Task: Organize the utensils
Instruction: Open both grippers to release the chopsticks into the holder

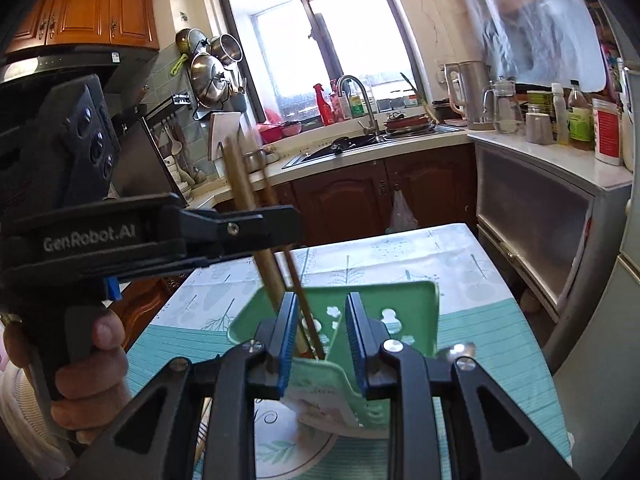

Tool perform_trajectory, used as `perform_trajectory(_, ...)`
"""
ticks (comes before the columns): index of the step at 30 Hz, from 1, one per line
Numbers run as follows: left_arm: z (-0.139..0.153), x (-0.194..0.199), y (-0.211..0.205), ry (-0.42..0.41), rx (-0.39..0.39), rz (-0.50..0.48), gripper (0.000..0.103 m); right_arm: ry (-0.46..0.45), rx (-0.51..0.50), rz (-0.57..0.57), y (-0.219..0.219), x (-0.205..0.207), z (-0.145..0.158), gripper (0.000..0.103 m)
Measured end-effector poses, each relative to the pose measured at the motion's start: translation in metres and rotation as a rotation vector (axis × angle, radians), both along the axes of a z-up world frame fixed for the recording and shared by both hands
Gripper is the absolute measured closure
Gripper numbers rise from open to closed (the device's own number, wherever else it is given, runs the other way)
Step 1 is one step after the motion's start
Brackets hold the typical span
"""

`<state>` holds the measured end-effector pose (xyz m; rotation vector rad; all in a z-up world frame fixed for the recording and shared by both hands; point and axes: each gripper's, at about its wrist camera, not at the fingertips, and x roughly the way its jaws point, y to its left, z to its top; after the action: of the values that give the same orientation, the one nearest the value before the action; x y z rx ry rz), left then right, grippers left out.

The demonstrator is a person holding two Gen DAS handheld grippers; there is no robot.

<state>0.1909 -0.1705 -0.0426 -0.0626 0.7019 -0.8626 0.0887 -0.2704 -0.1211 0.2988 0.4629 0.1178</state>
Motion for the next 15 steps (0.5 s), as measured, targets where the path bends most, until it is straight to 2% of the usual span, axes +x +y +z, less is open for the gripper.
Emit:
perform_trajectory(3, 0.004, -0.007, -0.005, -0.016, 0.077, 0.026, 0.093, 0.008, 0.018, -0.001, -0.002, -0.006, -0.002, 0.079)
perform_trajectory(6, 0.005, -0.012, -0.001, 0.004, 0.133, 0.051, 0.093, 0.012, 0.02, -0.002, -0.001, -0.008, -0.001, 0.079)
perform_trajectory(15, -0.011, -0.048, 0.049, 0.044, 0.275, 0.121, 0.092, -0.005, 0.007, 0.03, 0.017, -0.025, 0.007, 0.079)
